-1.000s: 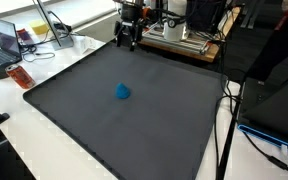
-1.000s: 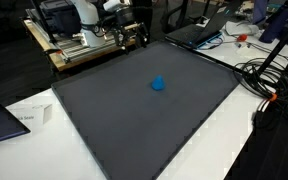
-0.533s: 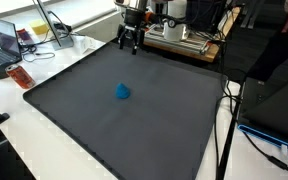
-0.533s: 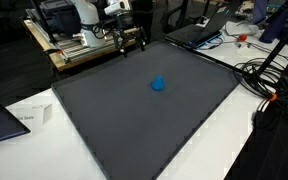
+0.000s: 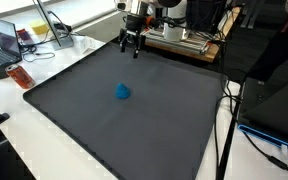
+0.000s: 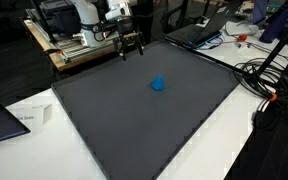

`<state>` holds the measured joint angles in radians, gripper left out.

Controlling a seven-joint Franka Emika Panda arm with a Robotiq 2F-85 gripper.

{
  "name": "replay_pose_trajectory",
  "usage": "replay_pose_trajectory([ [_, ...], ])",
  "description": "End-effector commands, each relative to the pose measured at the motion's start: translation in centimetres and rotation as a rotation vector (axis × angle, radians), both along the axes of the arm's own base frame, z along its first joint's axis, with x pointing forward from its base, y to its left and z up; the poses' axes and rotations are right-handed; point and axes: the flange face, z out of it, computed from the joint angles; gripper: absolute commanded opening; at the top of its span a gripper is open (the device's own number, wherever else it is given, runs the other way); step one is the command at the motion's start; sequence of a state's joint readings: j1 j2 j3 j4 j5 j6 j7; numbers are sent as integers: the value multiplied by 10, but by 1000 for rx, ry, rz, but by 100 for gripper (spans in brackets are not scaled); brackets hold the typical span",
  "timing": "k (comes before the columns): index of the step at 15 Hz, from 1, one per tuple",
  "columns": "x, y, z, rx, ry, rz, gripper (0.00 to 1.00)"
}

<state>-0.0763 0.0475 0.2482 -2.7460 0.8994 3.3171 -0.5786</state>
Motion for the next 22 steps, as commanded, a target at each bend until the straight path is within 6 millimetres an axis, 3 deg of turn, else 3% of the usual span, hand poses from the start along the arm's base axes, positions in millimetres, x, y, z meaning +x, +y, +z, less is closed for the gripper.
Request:
replay_pose_trajectory([
  [1,0,5,-12,-37,4,7,100],
  [6,0,8,-17,-51,16,10,100],
  [14,17,17,-12,-65,1,48,100],
  [22,34,9,-25,-88,36,70,100],
])
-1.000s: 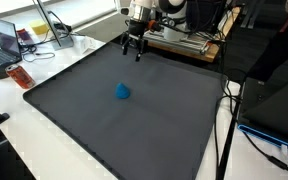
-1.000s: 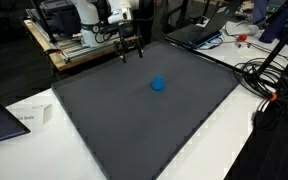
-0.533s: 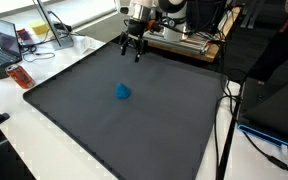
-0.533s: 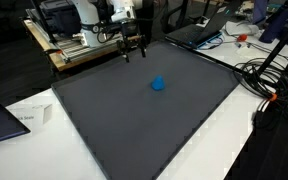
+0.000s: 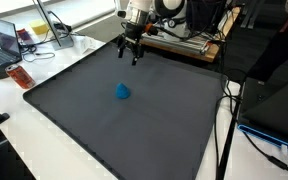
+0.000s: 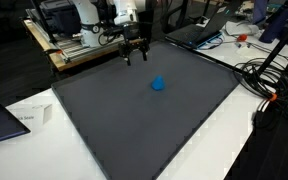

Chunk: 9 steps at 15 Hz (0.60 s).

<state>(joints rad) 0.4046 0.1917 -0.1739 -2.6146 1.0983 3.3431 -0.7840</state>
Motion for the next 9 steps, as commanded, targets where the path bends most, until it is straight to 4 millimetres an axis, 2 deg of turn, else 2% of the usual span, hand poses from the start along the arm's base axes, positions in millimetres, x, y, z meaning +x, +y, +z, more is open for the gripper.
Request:
replay_pose_trajectory([
  [1,10,-6,-8,4,37,24,100],
  [5,20,-10,-11,32,95,46,100],
  [9,47,-8,10,58,148,95,100],
])
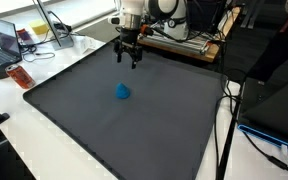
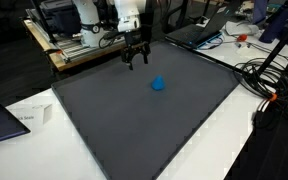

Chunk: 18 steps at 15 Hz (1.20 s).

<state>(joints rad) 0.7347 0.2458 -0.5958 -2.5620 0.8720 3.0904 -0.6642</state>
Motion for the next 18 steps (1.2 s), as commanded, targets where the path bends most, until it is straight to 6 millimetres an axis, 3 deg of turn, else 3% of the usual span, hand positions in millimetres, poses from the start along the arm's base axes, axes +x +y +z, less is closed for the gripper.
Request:
replay_pose_trajectory([
  [1,30,4,26,16,36,13,100],
  [6,86,27,98,14,18,-64,100],
  [8,104,40,118,-30,-44,-167,100],
  [9,89,28,104,17,-25,-99,100],
  [11,100,39,118,7,-53,-138,100],
  [14,102,42,116,-14,-62,-150,100],
  [18,99,50,103,-53,97,-115,100],
])
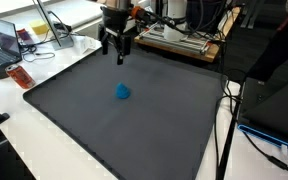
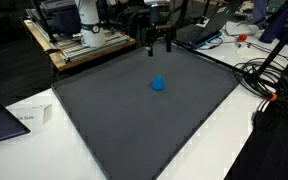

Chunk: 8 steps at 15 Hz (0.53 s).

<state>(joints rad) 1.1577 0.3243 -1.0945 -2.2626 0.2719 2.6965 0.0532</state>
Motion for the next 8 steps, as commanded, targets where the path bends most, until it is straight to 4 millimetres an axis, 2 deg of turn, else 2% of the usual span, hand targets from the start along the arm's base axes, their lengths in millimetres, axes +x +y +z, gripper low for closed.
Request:
replay_pose_trajectory([
  [1,0,8,0,-8,85,30,100],
  [8,6,13,-16,41,201,78,100],
])
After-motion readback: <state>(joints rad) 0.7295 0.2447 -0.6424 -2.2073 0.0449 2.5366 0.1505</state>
